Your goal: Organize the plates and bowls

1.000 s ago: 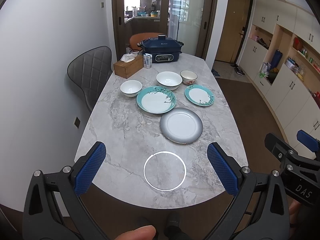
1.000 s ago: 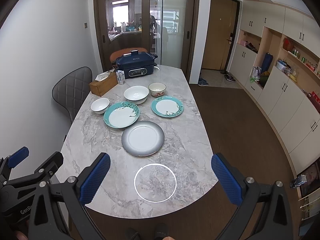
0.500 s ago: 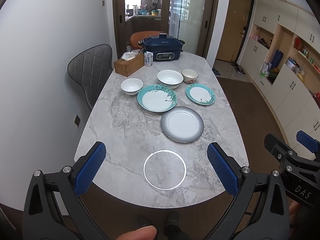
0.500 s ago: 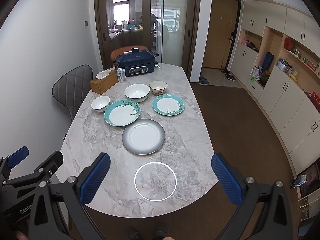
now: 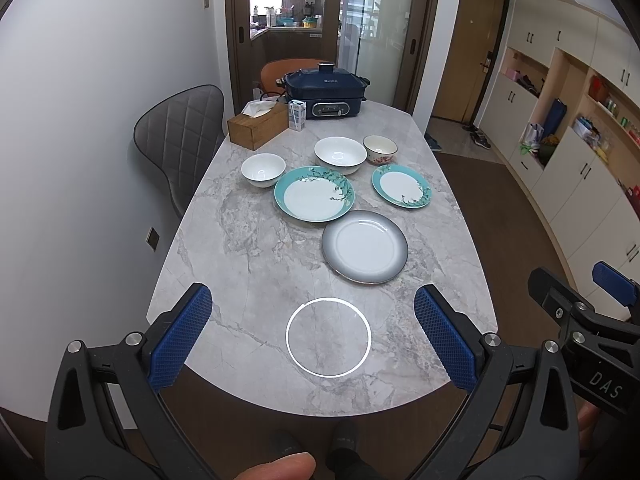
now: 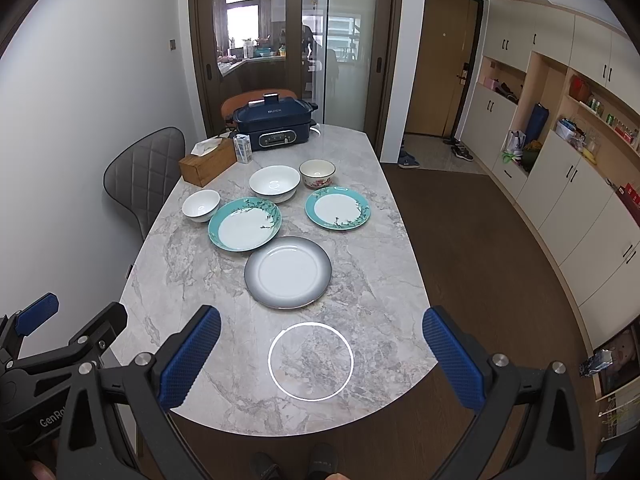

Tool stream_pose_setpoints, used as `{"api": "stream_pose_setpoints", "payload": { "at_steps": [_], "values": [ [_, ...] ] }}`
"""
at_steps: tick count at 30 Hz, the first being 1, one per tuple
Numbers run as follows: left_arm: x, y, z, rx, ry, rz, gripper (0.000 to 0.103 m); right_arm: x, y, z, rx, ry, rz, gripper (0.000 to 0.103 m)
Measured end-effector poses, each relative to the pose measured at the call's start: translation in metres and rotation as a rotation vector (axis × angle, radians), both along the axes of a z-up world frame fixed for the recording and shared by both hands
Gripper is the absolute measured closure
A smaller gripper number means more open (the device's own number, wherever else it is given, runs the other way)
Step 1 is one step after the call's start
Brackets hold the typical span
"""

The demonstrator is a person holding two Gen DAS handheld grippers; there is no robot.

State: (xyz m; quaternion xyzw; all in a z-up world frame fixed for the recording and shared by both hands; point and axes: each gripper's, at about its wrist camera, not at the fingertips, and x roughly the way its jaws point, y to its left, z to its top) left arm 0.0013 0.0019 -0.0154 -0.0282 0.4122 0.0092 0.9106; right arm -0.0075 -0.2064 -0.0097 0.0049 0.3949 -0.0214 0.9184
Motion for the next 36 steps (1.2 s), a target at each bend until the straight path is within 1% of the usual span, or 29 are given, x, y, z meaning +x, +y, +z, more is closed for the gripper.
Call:
{"api": "stream_pose_setpoints", "payload": {
  "at_steps": [27, 33, 36],
  "values": [
    [0.0018, 0.0019, -0.0013, -0.006, 0.007, 0.001, 0.0, 0.002, -0.0002, 0.0029, -0.001, 0.009, 0.001, 0.0],
    [0.001, 0.002, -0.0033, -0.007, 0.009, 0.0, 0.0, 0.0022, -0.0001, 0.0028, -0.002, 0.011, 0.001, 0.0],
    [-0.0005, 0.0028, -0.0094, -0.009, 0.015, -0.003, 0.0, 0.0018, 0.0014, -0.0006, -0.002, 0.015, -0.002, 0.0]
  ]
}}
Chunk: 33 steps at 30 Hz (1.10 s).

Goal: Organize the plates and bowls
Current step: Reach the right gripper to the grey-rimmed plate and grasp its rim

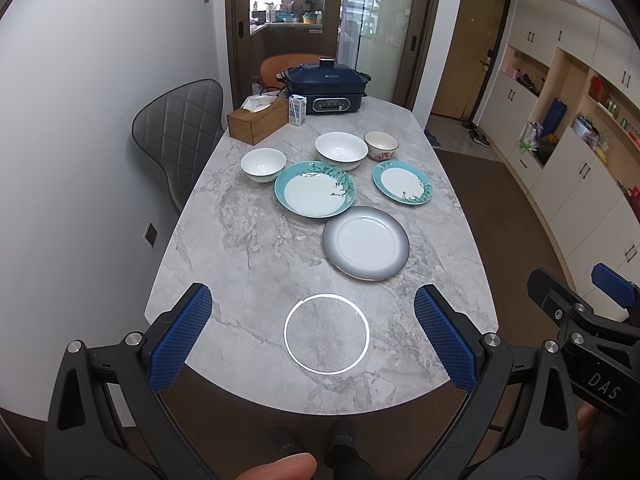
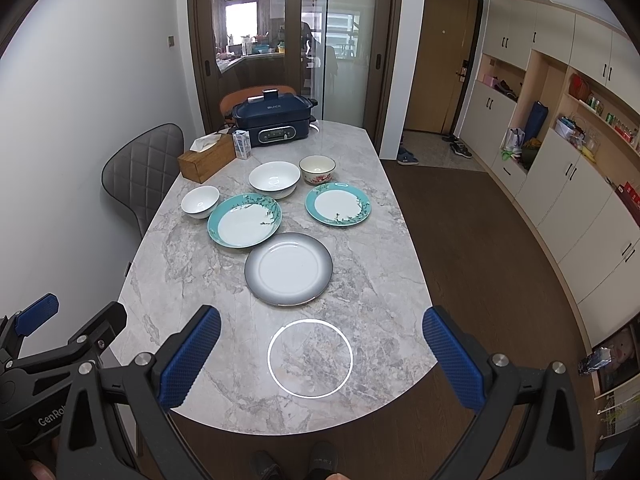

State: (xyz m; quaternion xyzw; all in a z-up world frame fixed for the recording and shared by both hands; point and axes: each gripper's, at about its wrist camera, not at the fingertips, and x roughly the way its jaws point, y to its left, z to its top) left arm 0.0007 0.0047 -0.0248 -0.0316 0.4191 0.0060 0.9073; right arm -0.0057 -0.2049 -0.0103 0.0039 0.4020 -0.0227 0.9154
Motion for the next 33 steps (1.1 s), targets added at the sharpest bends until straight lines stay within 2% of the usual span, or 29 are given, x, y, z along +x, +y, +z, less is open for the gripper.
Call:
{"api": "stream_pose_setpoints", "payload": {
  "at_steps": [5, 8, 10, 14, 17, 21, 23, 24, 27, 28, 31, 33],
  "values": [
    [0.005, 0.003, -0.014, -0.011, 0.017, -0.012, 0.0, -0.001, 0.003, -0.01, 0.001, 0.012, -0.009, 0.0],
    [0.016, 0.01, -0.033, -0.052, 0.039, -0.035, 0.0, 0.002, 0.004, -0.022, 0.029, 0.025, 0.004, 0.0],
    [0.023, 0.014, -0.05, -0.068, 0.064, -0.049, 0.0, 0.007, -0.001, -0.033, 0.065, 0.03, 0.026, 0.0],
    [0.049, 0.028, -0.11, -0.123, 0.159, -0.094, 0.001, 0.017, -0.012, -0.064, 0.12, 0.003, 0.099, 0.0],
    [0.076, 0.041, -0.163, -0.208, 0.258, -0.115, 0.002, 0.035, -0.029, -0.096, 0.208, 0.019, 0.147, 0.0],
    [0.117, 0.061, -0.221, -0.426, 0.313, -0.114, 0.002, 0.08, -0.056, -0.144, 0.405, 0.082, 0.194, 0.001],
    [0.143, 0.063, -0.247, -0.486, 0.361, -0.118, 0.002, 0.111, -0.067, -0.169, 0.481, 0.129, 0.199, 0.002],
    [0.154, 0.061, -0.257, -0.479, 0.365, -0.11, 0.001, 0.127, -0.072, -0.18, 0.501, 0.148, 0.198, 0.002],
    [0.181, 0.056, -0.271, -0.483, 0.282, -0.074, 0.001, 0.175, -0.087, -0.209, 0.545, 0.169, 0.228, 0.002],
    [0.192, 0.052, -0.277, -0.473, 0.285, -0.068, 0.001, 0.19, -0.089, -0.216, 0.557, 0.187, 0.238, 0.002],
    [0.234, 0.036, -0.302, -0.369, 0.417, -0.065, 0.001, 0.229, -0.1, -0.24, 0.61, 0.231, 0.274, 0.002],
    [0.26, 0.038, -0.325, -0.398, 0.498, -0.009, 0.002, 0.252, -0.105, -0.257, 0.635, 0.271, 0.289, 0.002]
  ]
}}
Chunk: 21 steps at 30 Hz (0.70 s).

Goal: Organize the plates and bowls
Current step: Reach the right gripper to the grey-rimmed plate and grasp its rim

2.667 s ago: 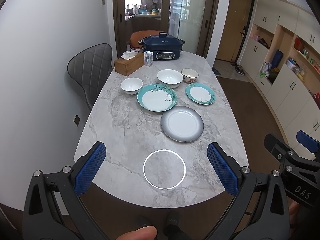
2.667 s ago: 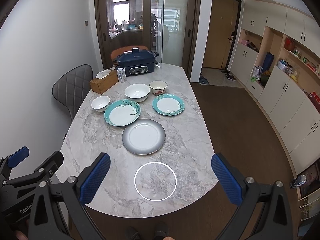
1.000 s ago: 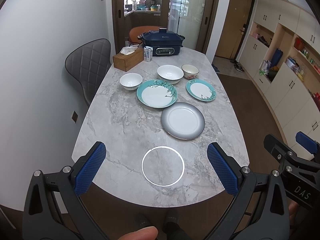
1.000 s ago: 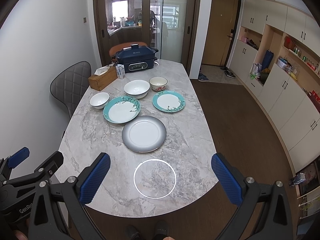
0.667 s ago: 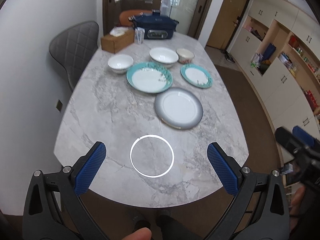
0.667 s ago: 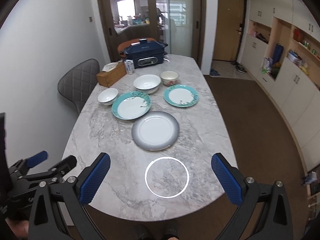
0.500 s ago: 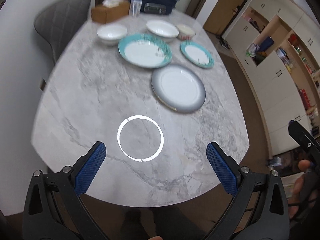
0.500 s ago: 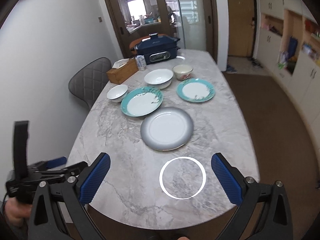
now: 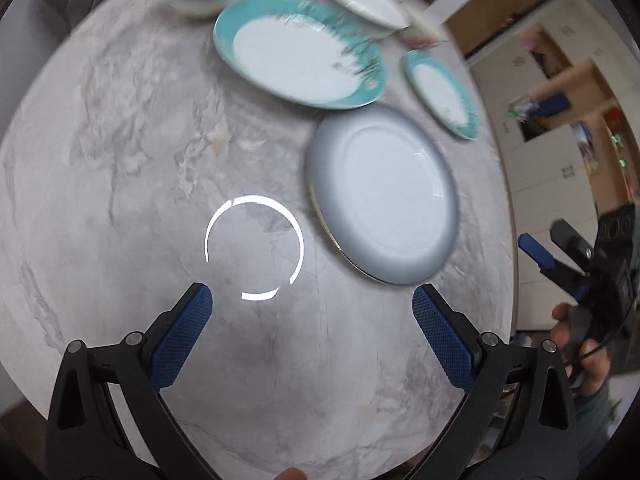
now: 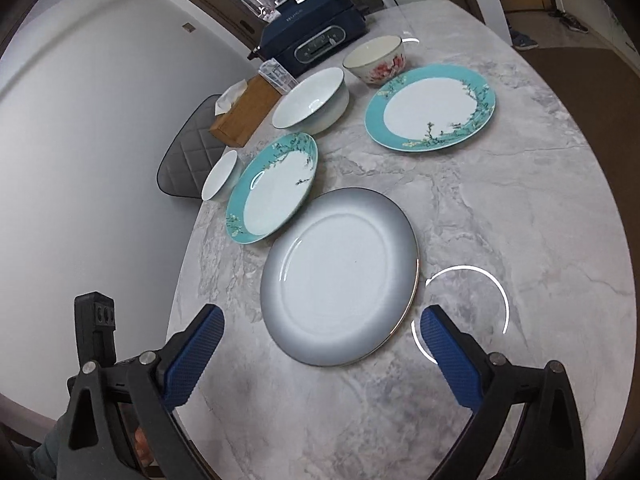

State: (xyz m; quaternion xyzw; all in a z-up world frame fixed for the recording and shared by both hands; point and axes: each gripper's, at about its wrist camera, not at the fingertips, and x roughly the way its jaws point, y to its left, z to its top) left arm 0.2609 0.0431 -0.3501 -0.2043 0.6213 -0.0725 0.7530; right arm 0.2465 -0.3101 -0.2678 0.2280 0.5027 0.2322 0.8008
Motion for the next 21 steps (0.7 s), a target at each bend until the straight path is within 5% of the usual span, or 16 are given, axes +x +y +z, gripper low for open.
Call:
{"api": "stream_pose_setpoints", "payload": {
  "at_steps": [5, 14, 17, 21],
  "values": [
    [0.043, -0.002, -0.034, -0.023, 0.025, 0.047, 0.002, 0.041, -0.011, -0.042, 0.052, 0.071, 0.061, 0.011],
    [0.097, -0.04, -0.065, 0.048, -0.004, -0.147, 0.011, 0.069, -0.016, -0.086, 0.07, 0.135, 0.138, 0.03],
    [0.109, -0.045, -0.067, 0.047, -0.025, -0.178, 0.013, 0.072, -0.017, -0.087, 0.093, 0.136, 0.16, 0.028],
    [0.118, -0.049, -0.067, 0.059, -0.041, -0.201, 0.017, 0.081, -0.015, -0.087, 0.148, 0.137, 0.212, 0.013]
  ]
}}
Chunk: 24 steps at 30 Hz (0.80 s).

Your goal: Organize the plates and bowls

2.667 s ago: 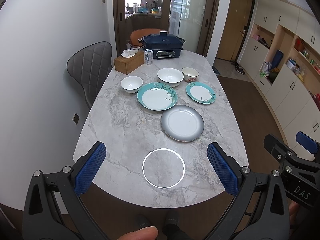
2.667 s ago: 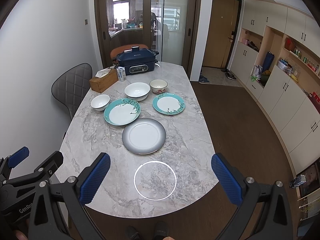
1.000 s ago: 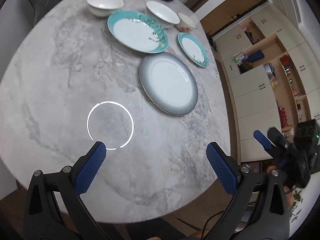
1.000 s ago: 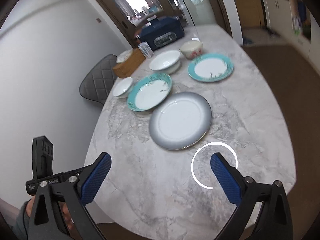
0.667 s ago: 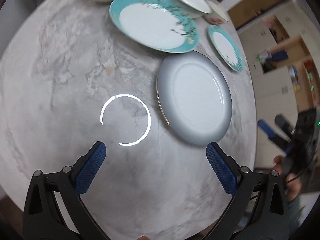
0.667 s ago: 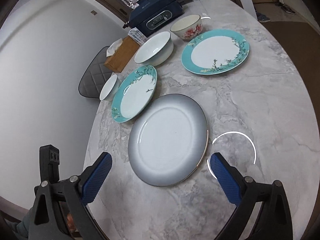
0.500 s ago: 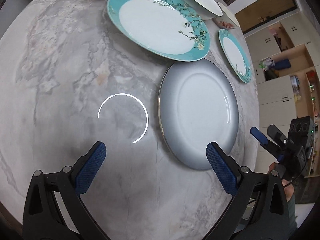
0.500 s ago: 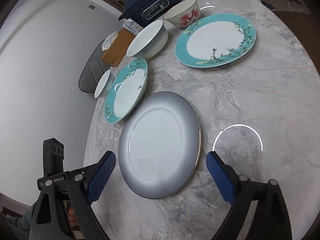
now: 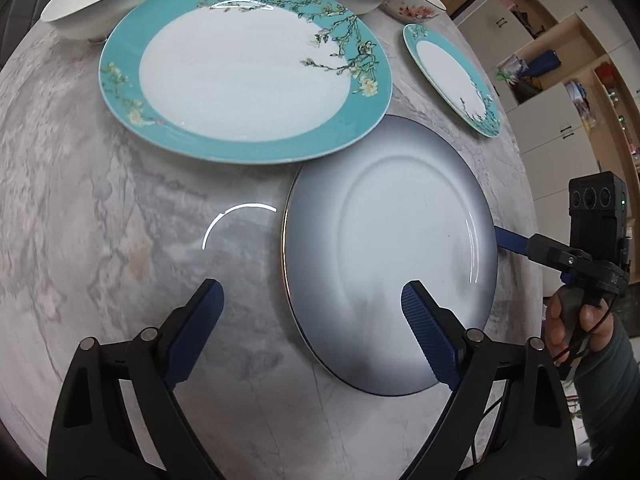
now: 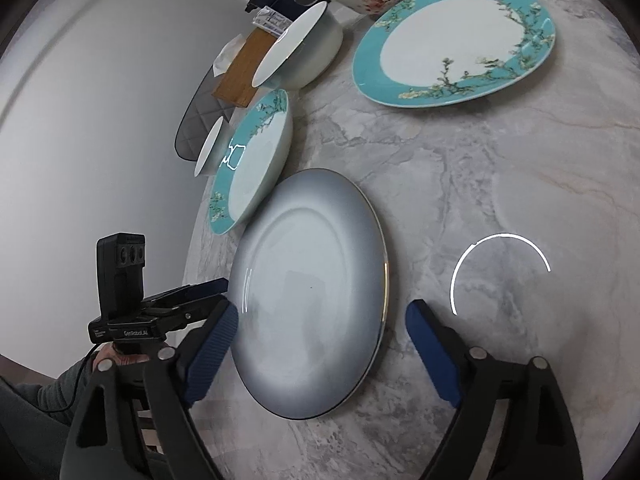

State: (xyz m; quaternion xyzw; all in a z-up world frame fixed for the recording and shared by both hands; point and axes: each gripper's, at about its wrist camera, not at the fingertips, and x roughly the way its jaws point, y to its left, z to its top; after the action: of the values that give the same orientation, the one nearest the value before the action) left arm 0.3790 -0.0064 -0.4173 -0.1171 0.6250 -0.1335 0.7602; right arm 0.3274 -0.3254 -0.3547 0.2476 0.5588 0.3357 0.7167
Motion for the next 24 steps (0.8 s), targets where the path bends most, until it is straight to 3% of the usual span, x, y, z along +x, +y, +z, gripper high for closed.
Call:
{"api": "stream_pose_setpoints", "payload": {
  "at_steps": [2, 4, 5, 6, 8, 10, 12, 14, 18, 24],
  "values": [
    [0.004, -0.003, 0.001, 0.005, -0.015, -0.014, 0.035, 0.002, 0.003, 0.003, -0.024, -0.011, 0.016, 0.012],
    [0.009, -0.002, 0.0, -0.021, -0.01, -0.014, 0.064, 0.005, 0.007, 0.003, -0.039, -0.013, 0.023, 0.014],
    [0.008, -0.001, -0.001, -0.038, 0.005, -0.014, 0.071, 0.006, 0.01, 0.004, -0.052, -0.014, 0.029, 0.021],
    [0.007, 0.0, -0.001, -0.037, 0.008, -0.015, 0.072, 0.008, 0.014, 0.003, -0.075, -0.02, 0.039, 0.032],
    [0.009, -0.001, 0.0, -0.026, 0.017, -0.024, 0.072, 0.009, 0.018, 0.004, -0.123, -0.041, 0.058, 0.035],
    [0.01, -0.001, 0.0, -0.029, 0.03, -0.014, 0.072, 0.011, 0.017, 0.003, -0.146, -0.042, 0.057, 0.046],
    [0.01, 0.004, 0.001, -0.023, 0.044, 0.007, 0.078, 0.013, 0.01, 0.0, -0.185, -0.033, 0.037, 0.086],
    [0.01, 0.006, 0.001, -0.026, 0.054, 0.011, 0.081, 0.014, -0.006, -0.006, -0.156, 0.017, 0.001, 0.087],
    [0.004, 0.008, 0.005, 0.002, 0.055, -0.002, 0.081, 0.013, -0.002, -0.001, -0.227, -0.001, 0.014, 0.085],
    [-0.005, 0.006, 0.007, -0.022, 0.065, 0.039, 0.084, 0.009, -0.003, 0.0, -0.227, 0.028, -0.049, 0.085]
  ]
}}
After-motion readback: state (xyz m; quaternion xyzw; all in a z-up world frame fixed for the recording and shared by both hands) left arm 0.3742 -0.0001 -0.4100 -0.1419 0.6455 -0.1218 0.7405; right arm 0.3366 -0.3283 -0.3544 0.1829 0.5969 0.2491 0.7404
